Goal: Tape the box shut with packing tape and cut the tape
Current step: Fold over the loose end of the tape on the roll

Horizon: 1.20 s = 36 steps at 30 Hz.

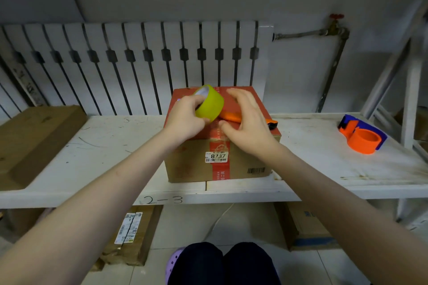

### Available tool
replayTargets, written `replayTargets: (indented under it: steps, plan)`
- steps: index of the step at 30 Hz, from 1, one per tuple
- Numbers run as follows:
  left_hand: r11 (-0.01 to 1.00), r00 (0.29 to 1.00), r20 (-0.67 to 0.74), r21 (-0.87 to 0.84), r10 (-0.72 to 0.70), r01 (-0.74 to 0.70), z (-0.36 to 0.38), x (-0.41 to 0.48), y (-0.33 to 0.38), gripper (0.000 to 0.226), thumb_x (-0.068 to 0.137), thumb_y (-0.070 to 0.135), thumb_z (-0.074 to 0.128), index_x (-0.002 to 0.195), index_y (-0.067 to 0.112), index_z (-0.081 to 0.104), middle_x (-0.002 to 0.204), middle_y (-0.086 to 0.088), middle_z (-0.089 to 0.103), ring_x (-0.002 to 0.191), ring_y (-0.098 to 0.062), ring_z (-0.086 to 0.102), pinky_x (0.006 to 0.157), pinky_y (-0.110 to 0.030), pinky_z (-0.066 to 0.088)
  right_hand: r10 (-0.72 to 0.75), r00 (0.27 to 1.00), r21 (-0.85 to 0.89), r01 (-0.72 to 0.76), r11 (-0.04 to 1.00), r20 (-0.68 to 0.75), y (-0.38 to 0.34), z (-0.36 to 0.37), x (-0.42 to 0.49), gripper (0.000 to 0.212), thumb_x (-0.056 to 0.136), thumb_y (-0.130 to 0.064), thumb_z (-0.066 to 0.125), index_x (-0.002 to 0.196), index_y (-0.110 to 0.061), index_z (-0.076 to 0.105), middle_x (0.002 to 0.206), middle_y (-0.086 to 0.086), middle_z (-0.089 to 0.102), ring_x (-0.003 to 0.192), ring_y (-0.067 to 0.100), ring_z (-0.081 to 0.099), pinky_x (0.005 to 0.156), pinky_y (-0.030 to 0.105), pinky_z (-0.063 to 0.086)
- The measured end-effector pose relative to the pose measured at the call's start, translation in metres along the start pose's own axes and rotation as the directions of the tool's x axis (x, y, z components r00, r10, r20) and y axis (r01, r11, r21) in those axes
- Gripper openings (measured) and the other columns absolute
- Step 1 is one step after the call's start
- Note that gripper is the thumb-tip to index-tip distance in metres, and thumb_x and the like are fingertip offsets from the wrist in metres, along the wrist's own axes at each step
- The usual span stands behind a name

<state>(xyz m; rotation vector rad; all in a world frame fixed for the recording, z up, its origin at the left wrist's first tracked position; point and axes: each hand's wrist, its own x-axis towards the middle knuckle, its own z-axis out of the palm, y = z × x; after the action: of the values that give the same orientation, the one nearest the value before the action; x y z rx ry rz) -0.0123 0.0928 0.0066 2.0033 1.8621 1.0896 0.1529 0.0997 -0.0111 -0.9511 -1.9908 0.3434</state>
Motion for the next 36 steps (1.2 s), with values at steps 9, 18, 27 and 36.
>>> replayTargets:
  steps: [9, 18, 27, 36]
  plan:
    - [0.941, 0.995, 0.085, -0.339, 0.049, -0.017, 0.006, -0.032, 0.035, 0.028, 0.074, 0.002, 0.074, 0.101, 0.006, 0.068, 0.097, -0.012, 0.072, 0.091, -0.024, 0.067, 0.083, -0.035, 0.054, -0.243, 0.953, -0.226, 0.200, 0.953, -0.179, -0.004, -0.014, -0.021, 0.027, 0.085, -0.026, 0.065, 0.110, -0.016, 0.069, 0.111, 0.001, 0.066, 0.102, 0.016, 0.060, 0.084, 0.040, 0.053]
    - [0.905, 0.992, 0.126, -0.423, 0.018, 0.037, 0.008, -0.045, 0.043, 0.030, 0.074, 0.001, 0.074, 0.103, 0.003, 0.067, 0.100, -0.016, 0.071, 0.092, -0.028, 0.067, 0.082, -0.036, 0.055, -0.190, 0.954, -0.126, 0.164, 0.978, -0.234, -0.011, -0.026, -0.028, 0.015, 0.084, -0.014, 0.067, 0.098, -0.013, 0.071, 0.097, 0.002, 0.071, 0.092, 0.015, 0.065, 0.080, 0.035, 0.055]
    - [0.876, 0.976, 0.203, -0.482, 0.083, 0.025, 0.012, -0.050, 0.044, 0.043, 0.076, -0.002, 0.072, 0.115, 0.007, 0.058, 0.100, -0.003, 0.067, 0.087, -0.011, 0.065, 0.078, -0.022, 0.055, -0.060, 0.973, -0.147, 0.027, 0.989, -0.223, -0.019, -0.032, -0.021, 0.019, 0.091, -0.013, 0.056, 0.108, -0.016, 0.065, 0.102, 0.000, 0.067, 0.091, 0.016, 0.062, 0.078, 0.035, 0.053]
    - [0.930, 0.987, 0.142, -0.366, 0.072, -0.015, 0.024, -0.057, 0.040, 0.023, 0.083, 0.019, 0.068, 0.104, 0.012, 0.064, 0.100, -0.011, 0.070, 0.093, -0.025, 0.065, 0.083, -0.051, 0.054, -0.038, 0.994, -0.243, 0.013, 0.970, -0.098, -0.021, -0.042, -0.014, 0.008, 0.092, -0.012, 0.051, 0.100, -0.013, 0.050, 0.095, 0.001, 0.061, 0.084, 0.015, 0.052, 0.069, 0.027, 0.037]
